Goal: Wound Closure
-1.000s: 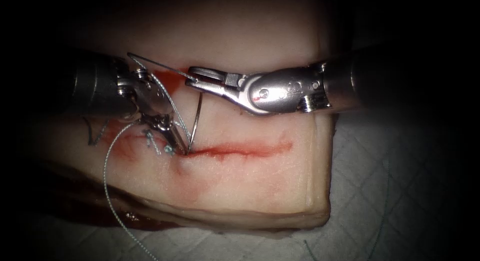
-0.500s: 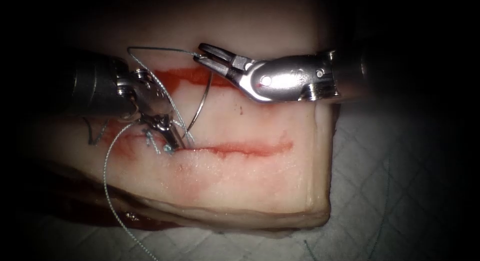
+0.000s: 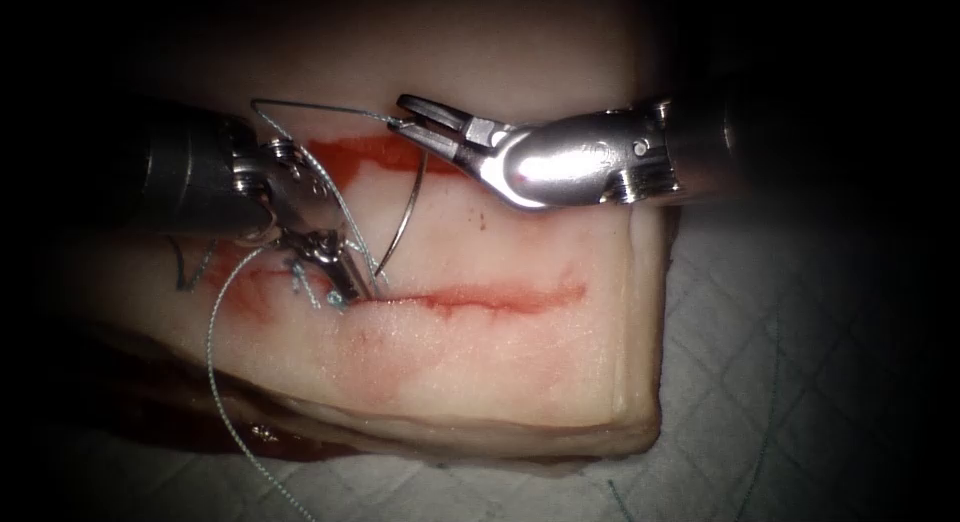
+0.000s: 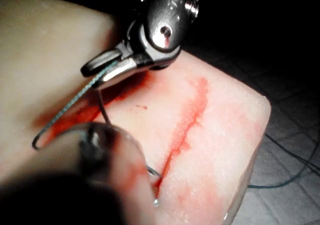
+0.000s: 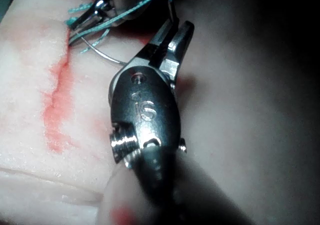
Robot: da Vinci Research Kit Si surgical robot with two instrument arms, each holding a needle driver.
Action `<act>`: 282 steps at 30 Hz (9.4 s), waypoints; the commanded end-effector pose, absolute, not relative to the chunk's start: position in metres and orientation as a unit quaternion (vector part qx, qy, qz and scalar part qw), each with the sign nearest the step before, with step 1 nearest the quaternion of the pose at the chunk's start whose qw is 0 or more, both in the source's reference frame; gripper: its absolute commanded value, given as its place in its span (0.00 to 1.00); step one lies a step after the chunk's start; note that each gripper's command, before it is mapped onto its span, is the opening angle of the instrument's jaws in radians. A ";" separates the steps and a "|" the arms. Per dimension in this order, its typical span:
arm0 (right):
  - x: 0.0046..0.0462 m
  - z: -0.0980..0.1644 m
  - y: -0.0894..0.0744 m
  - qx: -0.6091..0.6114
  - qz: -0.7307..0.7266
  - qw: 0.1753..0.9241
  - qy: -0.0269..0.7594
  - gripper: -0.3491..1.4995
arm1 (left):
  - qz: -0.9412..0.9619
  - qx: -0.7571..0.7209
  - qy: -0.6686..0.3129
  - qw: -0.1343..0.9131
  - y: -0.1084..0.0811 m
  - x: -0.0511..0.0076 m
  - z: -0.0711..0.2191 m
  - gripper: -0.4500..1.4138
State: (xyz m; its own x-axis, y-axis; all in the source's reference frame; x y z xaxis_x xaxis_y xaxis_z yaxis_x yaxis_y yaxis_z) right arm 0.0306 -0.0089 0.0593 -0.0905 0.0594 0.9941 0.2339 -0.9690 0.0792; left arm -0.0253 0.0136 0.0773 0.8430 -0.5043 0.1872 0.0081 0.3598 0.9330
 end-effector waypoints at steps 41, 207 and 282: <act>0.0285 0.059 -0.007 -0.668 -0.735 0.025 -0.115 0.00 | -0.161 0.543 -0.227 0.792 0.014 -0.0258 0.078 0.00; 0.0333 0.058 -0.010 -0.663 -0.739 -0.005 -0.119 0.00 | -0.161 0.550 -0.222 0.789 0.013 -0.0255 0.076 0.00; 0.0336 0.058 -0.010 -0.681 -0.723 0.010 -0.112 0.00 | -0.162 0.551 -0.221 0.789 0.013 -0.0255 0.076 0.00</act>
